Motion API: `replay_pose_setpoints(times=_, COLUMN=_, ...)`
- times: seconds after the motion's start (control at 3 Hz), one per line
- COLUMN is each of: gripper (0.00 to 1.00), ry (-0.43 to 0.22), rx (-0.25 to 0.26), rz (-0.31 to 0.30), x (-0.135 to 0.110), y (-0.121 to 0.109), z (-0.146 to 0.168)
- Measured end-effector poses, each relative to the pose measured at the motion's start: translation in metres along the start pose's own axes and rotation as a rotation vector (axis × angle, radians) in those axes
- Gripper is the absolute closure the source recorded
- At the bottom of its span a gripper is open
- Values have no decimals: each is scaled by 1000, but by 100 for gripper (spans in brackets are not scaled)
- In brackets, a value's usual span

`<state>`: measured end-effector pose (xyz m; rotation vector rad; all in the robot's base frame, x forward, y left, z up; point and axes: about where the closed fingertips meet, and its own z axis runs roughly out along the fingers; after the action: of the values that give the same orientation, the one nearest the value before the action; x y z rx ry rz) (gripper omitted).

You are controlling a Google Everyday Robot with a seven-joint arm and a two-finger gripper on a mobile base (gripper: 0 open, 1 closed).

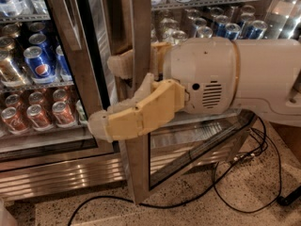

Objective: Open right fridge door

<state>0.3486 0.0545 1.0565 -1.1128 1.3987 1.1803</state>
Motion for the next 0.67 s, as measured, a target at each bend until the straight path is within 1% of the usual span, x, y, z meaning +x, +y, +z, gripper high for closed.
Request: replay_pose_setpoints(times=0.67, gripper=0, ry=10, rx=10, rz=-3, x=1, y=4, z=-3)
